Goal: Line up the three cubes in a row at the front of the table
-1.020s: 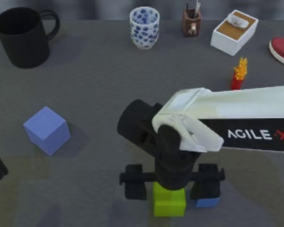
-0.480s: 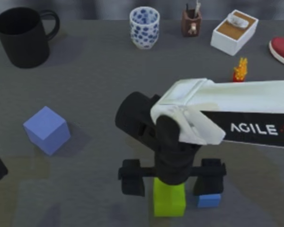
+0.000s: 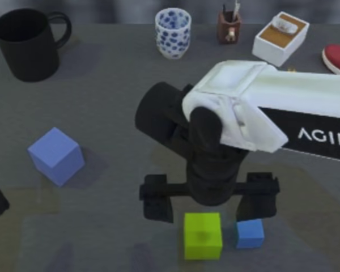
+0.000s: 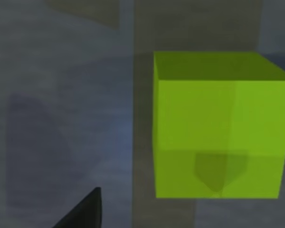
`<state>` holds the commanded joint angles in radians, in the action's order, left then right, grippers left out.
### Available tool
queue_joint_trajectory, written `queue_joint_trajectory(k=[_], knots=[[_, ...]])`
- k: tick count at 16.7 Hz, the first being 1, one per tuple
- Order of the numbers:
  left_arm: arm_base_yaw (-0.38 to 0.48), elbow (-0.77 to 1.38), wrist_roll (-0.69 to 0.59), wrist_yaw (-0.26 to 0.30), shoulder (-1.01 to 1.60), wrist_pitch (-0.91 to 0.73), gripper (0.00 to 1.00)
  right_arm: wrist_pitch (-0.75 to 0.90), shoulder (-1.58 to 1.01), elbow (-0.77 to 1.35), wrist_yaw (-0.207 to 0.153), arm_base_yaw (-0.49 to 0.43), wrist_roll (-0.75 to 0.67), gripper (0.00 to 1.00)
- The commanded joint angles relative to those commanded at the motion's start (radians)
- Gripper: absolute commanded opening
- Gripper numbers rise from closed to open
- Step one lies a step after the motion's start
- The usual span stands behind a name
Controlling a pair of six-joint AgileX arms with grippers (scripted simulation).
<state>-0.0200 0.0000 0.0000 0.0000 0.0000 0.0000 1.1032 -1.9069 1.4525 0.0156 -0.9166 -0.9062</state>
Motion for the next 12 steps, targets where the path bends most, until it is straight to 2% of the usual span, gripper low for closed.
queue_joint_trajectory(k=[4, 8, 12], knots=[[0.005, 0.028, 0.009, 0.001, 0.028, -0.02, 1.0, -0.019, 0.027, -0.025, 0.013, 0.019, 0.018, 1.0], [0.028, 0.184, 0.058, 0.003, 0.198, -0.133, 1.0, -0.111, 0.214, -0.158, 0.07, 0.103, 0.114, 1.0], [0.06, 0.43, 0.138, 0.001, 0.516, -0.314, 1.0, -0.264, 0.554, -0.392, 0.13, 0.247, 0.269, 1.0]])
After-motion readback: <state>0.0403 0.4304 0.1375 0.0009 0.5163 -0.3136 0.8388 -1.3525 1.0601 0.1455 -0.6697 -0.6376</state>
